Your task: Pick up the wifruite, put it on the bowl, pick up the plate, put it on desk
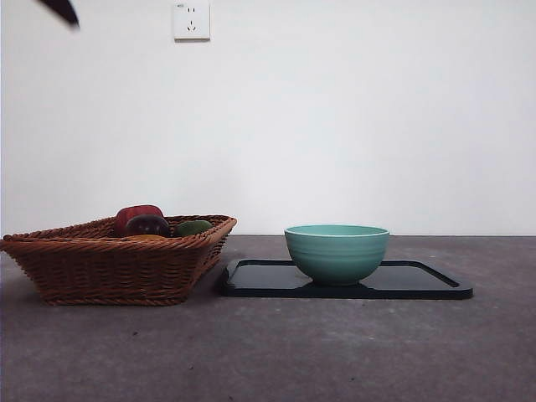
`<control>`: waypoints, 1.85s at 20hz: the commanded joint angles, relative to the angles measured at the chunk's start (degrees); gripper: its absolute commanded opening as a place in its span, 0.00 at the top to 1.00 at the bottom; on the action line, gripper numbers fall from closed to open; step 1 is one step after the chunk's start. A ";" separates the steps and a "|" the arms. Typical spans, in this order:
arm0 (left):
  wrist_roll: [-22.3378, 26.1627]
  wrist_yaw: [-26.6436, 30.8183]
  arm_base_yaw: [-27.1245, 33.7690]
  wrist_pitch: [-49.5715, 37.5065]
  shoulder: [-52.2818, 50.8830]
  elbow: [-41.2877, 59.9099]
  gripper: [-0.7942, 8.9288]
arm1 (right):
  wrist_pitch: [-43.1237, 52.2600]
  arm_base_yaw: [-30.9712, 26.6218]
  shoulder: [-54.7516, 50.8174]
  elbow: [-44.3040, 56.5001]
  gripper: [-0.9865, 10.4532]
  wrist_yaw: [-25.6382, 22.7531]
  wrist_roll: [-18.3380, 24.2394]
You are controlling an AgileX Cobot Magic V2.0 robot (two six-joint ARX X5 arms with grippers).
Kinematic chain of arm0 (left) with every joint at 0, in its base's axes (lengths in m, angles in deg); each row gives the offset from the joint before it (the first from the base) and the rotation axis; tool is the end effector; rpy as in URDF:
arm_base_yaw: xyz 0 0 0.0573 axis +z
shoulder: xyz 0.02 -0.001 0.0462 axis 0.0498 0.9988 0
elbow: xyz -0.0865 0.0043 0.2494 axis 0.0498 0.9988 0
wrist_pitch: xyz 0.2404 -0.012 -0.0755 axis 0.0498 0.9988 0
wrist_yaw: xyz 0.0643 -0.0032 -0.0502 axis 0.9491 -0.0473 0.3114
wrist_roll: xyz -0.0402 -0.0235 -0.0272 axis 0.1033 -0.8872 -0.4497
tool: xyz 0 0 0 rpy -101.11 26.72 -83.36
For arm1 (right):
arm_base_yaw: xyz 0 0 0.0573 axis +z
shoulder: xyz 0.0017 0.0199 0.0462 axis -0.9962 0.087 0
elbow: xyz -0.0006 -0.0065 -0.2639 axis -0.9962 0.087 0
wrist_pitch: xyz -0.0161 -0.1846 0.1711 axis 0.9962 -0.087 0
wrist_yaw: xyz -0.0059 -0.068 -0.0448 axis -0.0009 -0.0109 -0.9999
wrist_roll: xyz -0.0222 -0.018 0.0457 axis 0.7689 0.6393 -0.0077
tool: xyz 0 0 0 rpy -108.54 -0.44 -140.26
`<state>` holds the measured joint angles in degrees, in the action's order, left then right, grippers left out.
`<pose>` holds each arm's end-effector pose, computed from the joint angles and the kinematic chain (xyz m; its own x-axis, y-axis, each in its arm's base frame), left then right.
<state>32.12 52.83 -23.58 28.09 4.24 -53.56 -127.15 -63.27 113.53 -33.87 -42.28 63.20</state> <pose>0.2016 -0.1052 0.4175 0.4920 -0.4180 -0.7637 0.5352 0.8371 -0.1133 0.0008 0.0020 0.3834 0.8040 0.3767 -0.4602 -0.3508 0.9252 0.1445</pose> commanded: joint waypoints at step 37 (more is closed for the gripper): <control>5.03 -11.74 -9.70 -1.09 -35.10 13.75 0.28 | 18.93 0.20 73.96 -20.55 0.39 9.11 -5.11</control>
<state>36.27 41.22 -32.91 27.65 -31.08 -39.11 -108.31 -63.29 185.83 -53.17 -33.26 57.43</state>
